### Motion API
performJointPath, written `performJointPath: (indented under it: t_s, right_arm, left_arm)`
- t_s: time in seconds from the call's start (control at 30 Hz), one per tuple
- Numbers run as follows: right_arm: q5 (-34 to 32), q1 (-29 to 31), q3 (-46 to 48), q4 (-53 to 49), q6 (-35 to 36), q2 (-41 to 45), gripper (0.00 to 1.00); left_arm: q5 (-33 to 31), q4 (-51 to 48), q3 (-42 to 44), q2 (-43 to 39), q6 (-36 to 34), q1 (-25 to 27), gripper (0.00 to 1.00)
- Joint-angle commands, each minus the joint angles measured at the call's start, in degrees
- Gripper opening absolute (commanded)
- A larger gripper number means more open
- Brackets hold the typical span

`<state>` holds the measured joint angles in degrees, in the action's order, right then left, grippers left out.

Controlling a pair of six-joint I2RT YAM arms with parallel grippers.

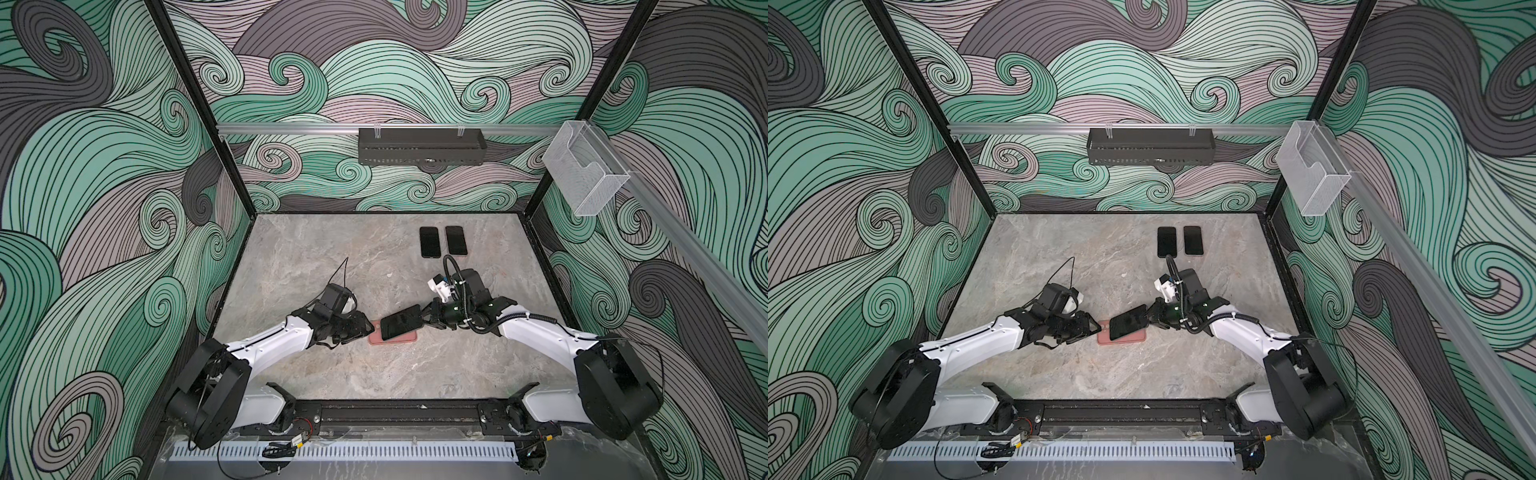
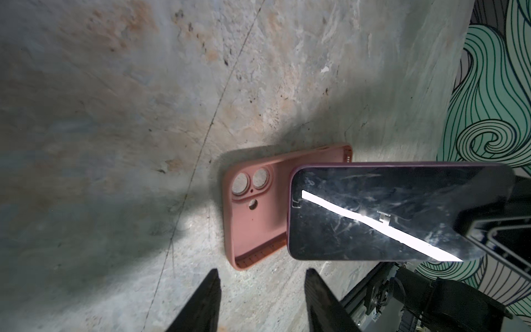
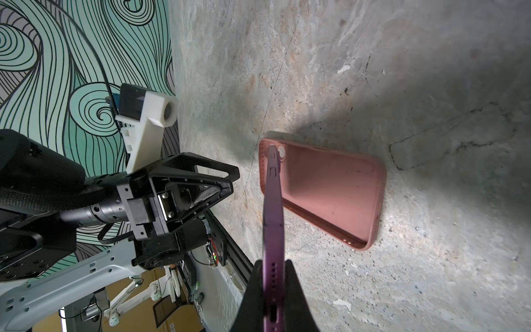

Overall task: Put the phone into the phone case
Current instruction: 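Lower the black phone with both grippers onto the pink case, then press the phone edge into the case rim with the left gripper while right holds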

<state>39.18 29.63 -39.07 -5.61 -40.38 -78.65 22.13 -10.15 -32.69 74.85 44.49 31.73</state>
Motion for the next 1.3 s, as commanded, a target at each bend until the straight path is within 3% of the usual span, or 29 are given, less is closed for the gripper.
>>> performJointPath:
  t_s: [0.0, 0.07, 0.6, 1.27]
  right_arm:
    - [2.29, 0.65, -0.09, 4.18, -0.83, -0.61, 0.00]
    - [2.23, 0.88, 0.29, 4.59, -0.93, -1.19, 0.00]
    - [3.29, 2.10, 0.79, 7.98, -1.54, -5.51, 0.00]
    - [4.18, 4.25, 1.36, 12.28, -2.25, -11.77, 0.00]
  left_arm:
    - [-2.11, 1.68, -0.03, 1.35, 0.93, 0.90, 0.44]
    - [-3.47, 1.45, -0.04, 1.95, 1.72, 1.28, 0.40]
    - [-4.89, 5.58, 0.61, 5.99, 0.86, 2.08, 0.35]
    - [-1.39, 11.03, 0.52, 11.79, 1.98, 2.55, 0.30]
